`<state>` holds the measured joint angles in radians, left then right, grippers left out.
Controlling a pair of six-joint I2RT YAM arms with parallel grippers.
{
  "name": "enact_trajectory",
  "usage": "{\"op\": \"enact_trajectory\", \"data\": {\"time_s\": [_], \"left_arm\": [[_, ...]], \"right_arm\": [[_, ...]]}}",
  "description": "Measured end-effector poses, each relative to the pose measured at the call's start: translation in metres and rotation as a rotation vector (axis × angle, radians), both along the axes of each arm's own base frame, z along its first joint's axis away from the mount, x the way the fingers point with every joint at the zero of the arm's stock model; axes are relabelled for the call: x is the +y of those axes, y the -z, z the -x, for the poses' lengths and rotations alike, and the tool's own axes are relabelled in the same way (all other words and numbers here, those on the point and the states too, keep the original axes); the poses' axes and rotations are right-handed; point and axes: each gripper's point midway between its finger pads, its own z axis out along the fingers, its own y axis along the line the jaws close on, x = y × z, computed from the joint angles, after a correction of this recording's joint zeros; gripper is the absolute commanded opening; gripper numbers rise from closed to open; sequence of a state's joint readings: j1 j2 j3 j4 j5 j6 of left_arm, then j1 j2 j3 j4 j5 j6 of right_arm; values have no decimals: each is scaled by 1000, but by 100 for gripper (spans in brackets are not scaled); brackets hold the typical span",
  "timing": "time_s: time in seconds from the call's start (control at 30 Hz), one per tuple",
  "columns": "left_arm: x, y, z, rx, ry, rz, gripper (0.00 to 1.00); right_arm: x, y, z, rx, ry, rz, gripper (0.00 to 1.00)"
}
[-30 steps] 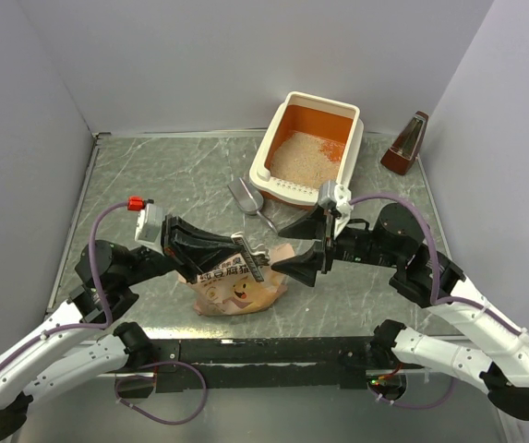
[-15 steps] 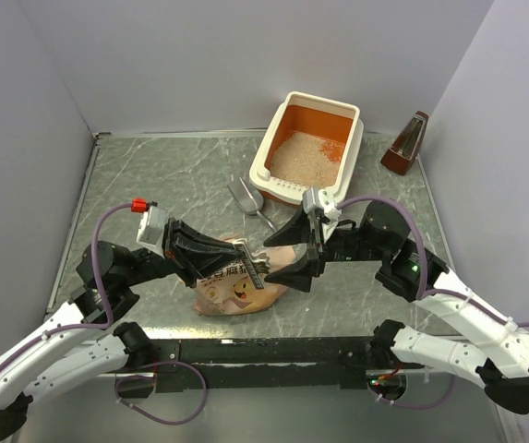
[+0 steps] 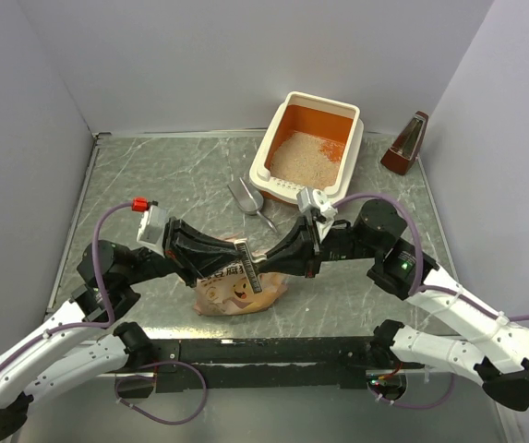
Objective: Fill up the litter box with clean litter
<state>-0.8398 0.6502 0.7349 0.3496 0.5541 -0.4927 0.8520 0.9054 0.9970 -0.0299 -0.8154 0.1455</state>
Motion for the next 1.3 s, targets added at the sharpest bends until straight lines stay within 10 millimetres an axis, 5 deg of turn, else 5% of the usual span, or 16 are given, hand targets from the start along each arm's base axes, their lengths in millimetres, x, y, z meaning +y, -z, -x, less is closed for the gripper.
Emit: {"op": "enact_trajectory", "data": {"time_s": [0.03, 0.07, 0.27, 0.7, 1.07, 1.3], "left_arm": [[0, -1, 0, 0, 1, 3, 11], [0, -1, 0, -2, -2, 4, 28], [-1, 11, -5, -7, -30, -48, 54], [19, 95, -43, -22, -269, -414, 51], [19, 190, -64, -15, -286, -702, 45], [13, 196, -64, -97, -247, -715, 44]], "right_arm": [[0, 0, 0, 2, 1, -3, 0], [0, 0, 0, 3, -1, -4, 0], [-5, 8, -5, -2, 61, 16, 0], [-43, 18, -54, -91, 428, 132, 0], [-65, 23, -52, -83, 502, 142, 0], [-68, 38, -46, -44, 491, 156, 0]]}}
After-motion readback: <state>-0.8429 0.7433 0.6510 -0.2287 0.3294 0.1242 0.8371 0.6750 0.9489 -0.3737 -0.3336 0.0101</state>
